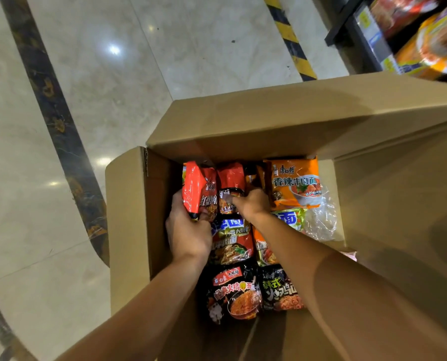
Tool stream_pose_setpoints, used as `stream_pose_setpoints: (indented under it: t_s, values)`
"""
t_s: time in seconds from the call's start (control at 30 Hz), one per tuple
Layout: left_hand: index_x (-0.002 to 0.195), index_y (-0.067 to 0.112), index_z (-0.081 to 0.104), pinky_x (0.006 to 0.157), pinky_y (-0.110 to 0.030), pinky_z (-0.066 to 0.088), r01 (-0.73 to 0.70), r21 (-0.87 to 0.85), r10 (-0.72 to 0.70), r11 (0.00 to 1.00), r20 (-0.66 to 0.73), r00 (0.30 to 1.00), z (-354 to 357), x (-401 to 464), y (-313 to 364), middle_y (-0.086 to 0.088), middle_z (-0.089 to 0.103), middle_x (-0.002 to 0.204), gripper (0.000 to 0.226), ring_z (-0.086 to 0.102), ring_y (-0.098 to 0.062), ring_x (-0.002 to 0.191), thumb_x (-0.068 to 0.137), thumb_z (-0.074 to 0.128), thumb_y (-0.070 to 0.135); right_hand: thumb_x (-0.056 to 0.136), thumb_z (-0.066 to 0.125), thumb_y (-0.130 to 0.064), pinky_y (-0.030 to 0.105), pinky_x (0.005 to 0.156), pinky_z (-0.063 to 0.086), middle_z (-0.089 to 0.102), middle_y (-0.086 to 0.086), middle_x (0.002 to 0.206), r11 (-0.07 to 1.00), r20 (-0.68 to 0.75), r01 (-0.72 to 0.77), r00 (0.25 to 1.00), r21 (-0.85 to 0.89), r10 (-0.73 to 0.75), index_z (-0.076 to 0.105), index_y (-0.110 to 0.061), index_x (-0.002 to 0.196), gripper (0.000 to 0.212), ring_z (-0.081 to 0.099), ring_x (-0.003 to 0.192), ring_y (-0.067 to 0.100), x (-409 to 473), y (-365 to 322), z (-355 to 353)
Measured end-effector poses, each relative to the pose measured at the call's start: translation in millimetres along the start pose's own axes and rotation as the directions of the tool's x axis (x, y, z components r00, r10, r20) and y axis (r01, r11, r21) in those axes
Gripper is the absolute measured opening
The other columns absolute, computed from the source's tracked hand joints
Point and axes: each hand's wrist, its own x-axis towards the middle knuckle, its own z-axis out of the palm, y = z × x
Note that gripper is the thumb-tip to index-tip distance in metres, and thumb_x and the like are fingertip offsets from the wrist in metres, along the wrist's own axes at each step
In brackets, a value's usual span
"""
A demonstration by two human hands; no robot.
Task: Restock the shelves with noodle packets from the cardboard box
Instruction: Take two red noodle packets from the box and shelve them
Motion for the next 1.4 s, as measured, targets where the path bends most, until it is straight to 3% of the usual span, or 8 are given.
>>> stream_pose_setpoints:
  t_s: [0.13,0.27,0.53,0.67,0.83,1.0,1.27,1.4]
  values:
    - [0.124,0.020,0.058,0.085,-0.023,0.037,-0.012,-0.019,0.012,1.000,0.028,1.000,-18.7,-18.7,24.6,0.006,0.064,0.100,0.041,0.057,-0.012,0.097,0.088,0.068,0.004,0.091,0.070,-0.038,0.027,0.057,0.039,0.056,0.002,0.088,0.988,-0.031,0.088,0.995,-0.125,-0.093,0.052,-0.008,0.100,0.036,0.057,0.080,0.017,-38.9,1.4,-39.8]
    - [0.123,0.022,0.057,0.078,-0.022,0.041,-0.076,-0.033,0.079,0.997,0.104,0.991,-49.0,-47.1,64.0,0.007,0.063,0.101,0.039,0.057,-0.013,0.098,0.089,0.068,0.005,0.088,0.074,-0.034,0.031,0.091,0.049,0.065,0.001,0.116,0.977,-0.079,0.196,0.976,-0.087,-0.203,0.058,-0.012,0.125,0.046,0.061,0.110,0.024,-91.8,-8.4,-98.7]
    - [0.125,0.020,0.059,0.082,-0.030,0.048,-0.224,-0.032,0.225,0.974,0.259,0.939,-149.3,-137.6,177.5,0.010,0.064,0.098,0.048,0.062,-0.016,0.098,0.082,0.078,0.009,0.084,0.078,-0.030,0.015,0.064,0.043,0.066,-0.010,0.090,0.955,-0.067,0.296,0.953,0.001,-0.295,0.065,-0.024,0.105,0.025,0.059,0.078,0.000,-253.0,-55.5,-221.9]
    - [0.124,0.014,0.061,0.070,-0.018,0.048,-0.293,-0.056,0.297,0.955,0.264,0.918,-216.6,-202.6,241.4,0.005,0.067,0.101,0.047,0.063,-0.016,0.095,0.081,0.080,0.011,0.078,0.084,-0.032,0.032,0.083,0.057,0.071,0.008,0.108,0.931,-0.106,0.361,0.929,0.051,-0.355,0.068,-0.013,0.117,0.047,0.069,0.097,0.020,-355.2,-79.9,-278.3]
    - [0.125,0.021,0.058,0.087,-0.049,0.057,-0.374,-0.142,0.396,0.917,0.192,0.898,-295.8,-280.2,303.8,-0.003,0.072,0.109,0.053,0.069,-0.022,0.098,0.078,0.084,0.022,0.082,0.079,-0.041,0.034,0.084,0.057,0.074,-0.003,0.103,0.862,-0.194,0.503,0.853,0.064,-0.484,0.069,-0.027,0.111,0.034,0.070,0.095,0.016,-480.5,-104.3,-346.7]
    - [0.134,0.022,0.052,0.084,-0.028,0.055,-0.542,-0.214,0.578,0.813,0.184,0.795,-358.6,-352.7,348.0,0.010,0.067,0.112,0.057,0.064,-0.007,0.103,0.082,0.077,0.028,0.092,0.072,-0.022,0.030,0.092,0.055,0.074,-0.008,0.106,0.768,-0.293,0.622,0.771,0.151,-0.566,0.066,-0.025,0.117,0.027,0.070,0.101,0.010,-591.3,-112.0,-384.8]
    - [0.133,0.021,0.053,0.088,-0.041,0.057,-0.636,-0.344,0.720,0.691,0.248,0.648,-423.7,-402.9,378.7,0.005,0.069,0.112,0.056,0.068,-0.012,0.101,0.083,0.077,0.032,0.094,0.068,-0.024,0.012,0.074,0.052,0.071,-0.013,0.103,0.660,-0.540,0.733,0.626,0.164,-0.562,0.065,-0.023,0.115,0.021,0.067,0.085,-0.011,-728.7,-100.7,-391.9]
    - [0.136,0.020,0.052,0.085,-0.034,0.057,-0.679,-0.395,0.785,0.618,0.270,0.558,-452.8,-423.8,389.4,0.003,0.069,0.116,0.063,0.068,-0.008,0.099,0.080,0.077,0.036,0.094,0.068,-0.031,0.021,0.081,0.056,0.073,-0.010,0.108,0.637,-0.640,0.754,0.570,0.158,-0.516,0.065,-0.024,0.117,0.024,0.070,0.094,0.003,-787.9,-72.4,-383.8]
